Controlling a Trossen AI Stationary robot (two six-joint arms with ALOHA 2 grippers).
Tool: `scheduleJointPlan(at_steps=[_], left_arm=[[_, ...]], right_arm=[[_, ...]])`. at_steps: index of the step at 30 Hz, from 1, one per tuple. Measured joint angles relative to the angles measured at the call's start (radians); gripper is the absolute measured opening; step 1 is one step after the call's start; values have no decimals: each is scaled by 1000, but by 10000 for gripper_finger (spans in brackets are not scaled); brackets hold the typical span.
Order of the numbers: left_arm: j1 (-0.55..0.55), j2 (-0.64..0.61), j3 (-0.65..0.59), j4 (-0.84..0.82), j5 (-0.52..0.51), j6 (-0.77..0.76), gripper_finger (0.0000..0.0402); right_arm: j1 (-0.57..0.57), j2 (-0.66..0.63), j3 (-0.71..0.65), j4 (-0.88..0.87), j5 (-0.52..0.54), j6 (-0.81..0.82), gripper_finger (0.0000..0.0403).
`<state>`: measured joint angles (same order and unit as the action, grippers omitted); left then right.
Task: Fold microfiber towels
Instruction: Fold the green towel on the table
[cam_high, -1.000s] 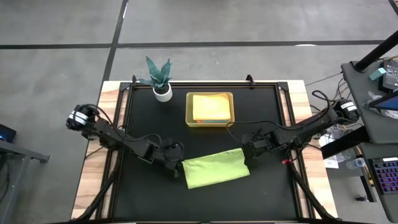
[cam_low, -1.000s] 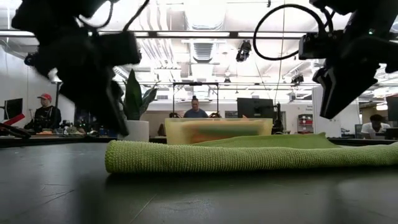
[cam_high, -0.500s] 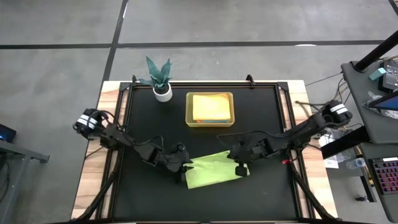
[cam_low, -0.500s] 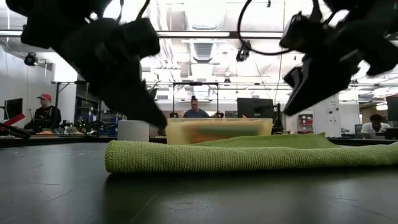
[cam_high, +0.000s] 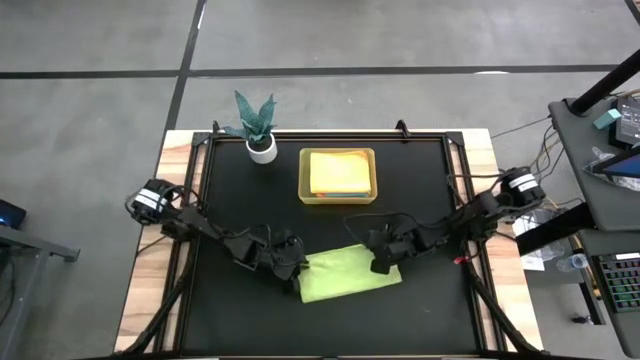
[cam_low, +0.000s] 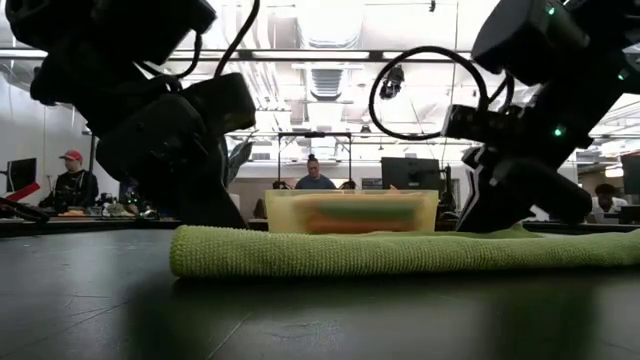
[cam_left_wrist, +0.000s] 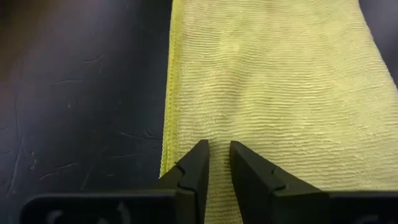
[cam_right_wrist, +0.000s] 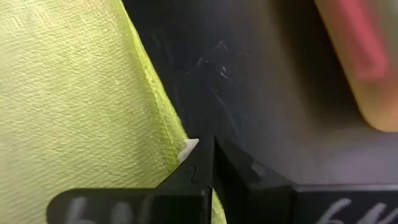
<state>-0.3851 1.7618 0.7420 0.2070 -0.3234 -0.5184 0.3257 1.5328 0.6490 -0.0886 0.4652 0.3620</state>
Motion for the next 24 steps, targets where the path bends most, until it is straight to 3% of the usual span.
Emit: scheduleJointPlan(at_steps=[8, 13, 18, 24], left_arm=[[2, -1, -6, -6, -56, 0, 51], [3, -1, -7, -4, -56, 0, 51], [5, -1, -9, -5, -82, 0, 51], [5, -1, -8, -5, -86, 0, 51]], right_arm=[[1, -72, -1, -69, 35, -16, 9], [3, -170, 4, -35, -125, -33, 9], [4, -172, -6, 70, -284, -43, 9], [3, -84, -17, 81, -222, -51, 9]])
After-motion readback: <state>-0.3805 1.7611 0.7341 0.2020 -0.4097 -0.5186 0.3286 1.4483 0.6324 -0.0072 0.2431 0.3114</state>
